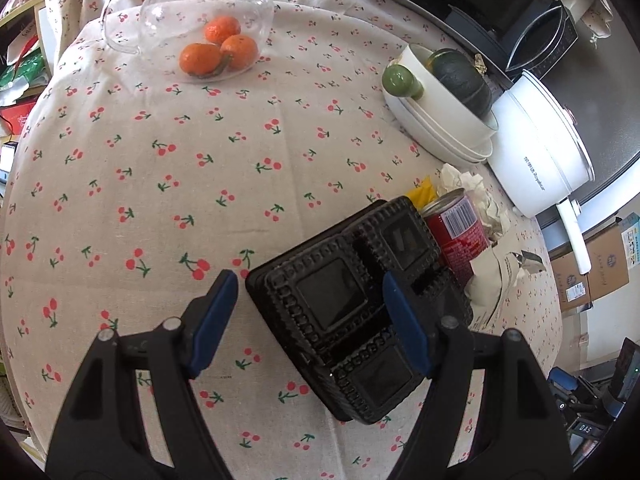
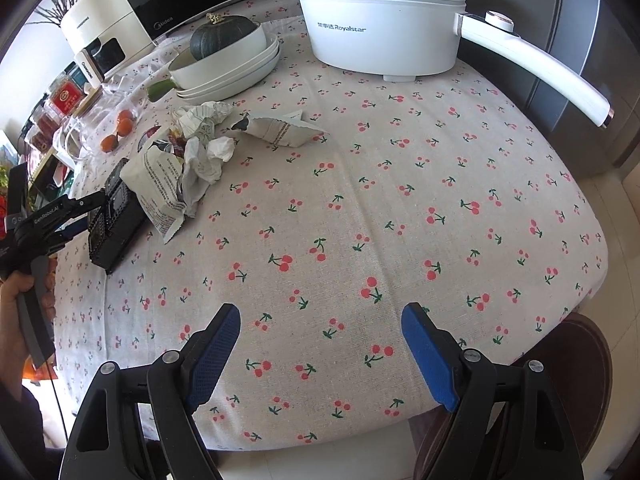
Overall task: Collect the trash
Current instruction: 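Lift the black tray off the table with the left gripper, then grasp the white snack bag with the right gripper while the left holds the tray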
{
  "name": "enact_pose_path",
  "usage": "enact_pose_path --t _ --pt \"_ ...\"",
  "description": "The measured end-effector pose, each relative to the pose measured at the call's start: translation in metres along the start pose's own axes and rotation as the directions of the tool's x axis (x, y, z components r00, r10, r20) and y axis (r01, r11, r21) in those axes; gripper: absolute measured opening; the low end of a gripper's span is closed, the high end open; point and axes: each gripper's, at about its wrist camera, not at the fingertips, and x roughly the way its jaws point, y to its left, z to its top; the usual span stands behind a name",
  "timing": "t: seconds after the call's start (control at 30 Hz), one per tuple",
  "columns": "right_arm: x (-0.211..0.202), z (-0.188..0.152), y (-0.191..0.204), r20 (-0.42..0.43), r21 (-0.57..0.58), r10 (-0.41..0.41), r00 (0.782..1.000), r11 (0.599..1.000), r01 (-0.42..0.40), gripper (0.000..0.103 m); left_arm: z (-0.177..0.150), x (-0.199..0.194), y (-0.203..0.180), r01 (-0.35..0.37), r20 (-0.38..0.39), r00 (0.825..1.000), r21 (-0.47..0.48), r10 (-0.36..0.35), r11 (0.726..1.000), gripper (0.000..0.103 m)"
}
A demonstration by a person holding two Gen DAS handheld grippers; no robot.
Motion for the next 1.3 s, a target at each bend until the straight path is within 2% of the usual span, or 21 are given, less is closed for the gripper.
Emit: enact_pose_path --t 0.13,0.27,0.33,0.6,0.73,0.87,0.97,1.03,1.13,1.3 --pt "-0.002 -0.001 0.001 0.004 -0.009 -0.006 1.000 1.000 0.007 0.084 -0.003 0.005 -0.003 0.039 -0.056 0.998 0.042 -0.037 0.998 0.075" --pt "-0.003 0.000 -0.001 0.008 -0.001 -0.005 1.000 1.000 0.005 0.084 -0.004 0.002 -0.008 0.020 -0.045 0.999 0.094 -0.015 0.995 0.073" --pt "-0.004 -0.001 -0.002 0.009 -0.001 -0.003 1.000 1.000 0.003 0.084 -0.005 0.002 -0.009 0.035 -0.047 0.998 0.095 -0.031 0.995 0.066" --pt "-0.008 0.001 0.004 0.024 -0.010 -0.005 1.000 1.000 0.005 0.084 -0.010 -0.008 -0.016 0.044 -0.028 0.999 0.100 -0.041 0.994 0.057" --pt "-0.006 0.008 0.024 0.034 -0.056 -0.006 0.999 0.998 0.008 0.085 -0.017 -0.024 -0.011 0.042 -0.032 0.999 0.099 -0.039 0.994 0.057" --pt "0.009 0.021 0.052 0.019 -0.060 0.074 0.997 0.996 -0.072 0.086 -0.021 -0.044 0.004 0.028 -0.015 1.000 0.043 -0.027 0.999 0.056" --pt "0.021 0.033 0.085 0.046 -0.113 0.088 0.995 0.990 -0.083 0.095 -0.025 -0.058 0.015 -0.010 -0.002 1.000 0.033 0.010 0.999 0.056" --pt "0.033 0.039 0.107 0.069 -0.165 0.087 0.994 0.983 -0.075 0.101 -0.028 -0.065 0.023 -0.028 -0.002 1.000 0.028 0.028 0.999 0.056" --pt "0.052 0.045 0.131 0.084 -0.216 0.068 0.994 0.975 -0.049 0.101 -0.031 -0.072 0.034 -0.039 -0.001 0.999 0.029 0.039 0.999 0.055" --pt "0.078 0.055 0.153 0.116 -0.260 -0.024 0.993 0.964 0.054 0.101 -0.035 -0.074 0.043 -0.041 -0.006 0.999 0.042 0.041 0.998 0.055"
